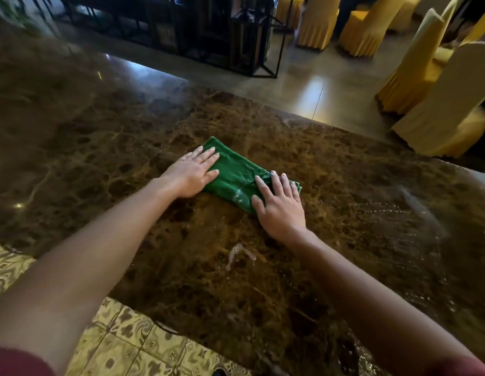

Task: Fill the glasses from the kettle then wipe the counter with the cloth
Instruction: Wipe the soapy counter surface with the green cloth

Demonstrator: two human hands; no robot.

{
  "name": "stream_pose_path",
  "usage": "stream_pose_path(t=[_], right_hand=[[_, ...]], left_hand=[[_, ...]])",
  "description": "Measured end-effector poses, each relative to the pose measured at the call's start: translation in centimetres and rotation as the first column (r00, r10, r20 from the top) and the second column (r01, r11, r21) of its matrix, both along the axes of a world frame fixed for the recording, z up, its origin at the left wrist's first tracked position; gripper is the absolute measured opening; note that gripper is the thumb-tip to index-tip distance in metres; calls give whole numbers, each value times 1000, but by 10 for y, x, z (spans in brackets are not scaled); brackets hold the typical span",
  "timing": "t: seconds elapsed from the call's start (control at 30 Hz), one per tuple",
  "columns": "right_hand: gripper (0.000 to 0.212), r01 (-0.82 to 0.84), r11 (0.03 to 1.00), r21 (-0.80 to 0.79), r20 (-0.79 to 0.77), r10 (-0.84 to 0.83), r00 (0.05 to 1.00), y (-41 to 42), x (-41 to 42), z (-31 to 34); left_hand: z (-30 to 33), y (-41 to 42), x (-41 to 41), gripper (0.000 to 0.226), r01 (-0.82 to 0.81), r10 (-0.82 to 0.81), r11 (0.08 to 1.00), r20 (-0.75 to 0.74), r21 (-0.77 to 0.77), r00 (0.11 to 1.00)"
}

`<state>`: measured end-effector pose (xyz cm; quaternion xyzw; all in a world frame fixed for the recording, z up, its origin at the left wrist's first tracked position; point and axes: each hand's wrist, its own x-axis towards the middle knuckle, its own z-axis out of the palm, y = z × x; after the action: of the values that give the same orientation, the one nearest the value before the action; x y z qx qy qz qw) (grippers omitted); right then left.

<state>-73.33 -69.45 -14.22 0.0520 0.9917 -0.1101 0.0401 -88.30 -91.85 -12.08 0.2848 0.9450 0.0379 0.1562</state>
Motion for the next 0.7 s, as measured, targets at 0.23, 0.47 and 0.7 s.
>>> stream_pose_path(t=[0.23,0.47,0.7], right_hand=[[65,-178,981,76,-26,180,983,20,25,1],[57,-175,983,59,-24,177,984,42,74,3],[45,-171,985,24,48,170,984,81,121,15]], left_hand=[[7,-72,113,62,-92,92,996,12,-9,996],[22,-76,255,56,-22,11,997,-134,-79,991],[21,-30,354,54,260,-261,965,-223,-37,939]])
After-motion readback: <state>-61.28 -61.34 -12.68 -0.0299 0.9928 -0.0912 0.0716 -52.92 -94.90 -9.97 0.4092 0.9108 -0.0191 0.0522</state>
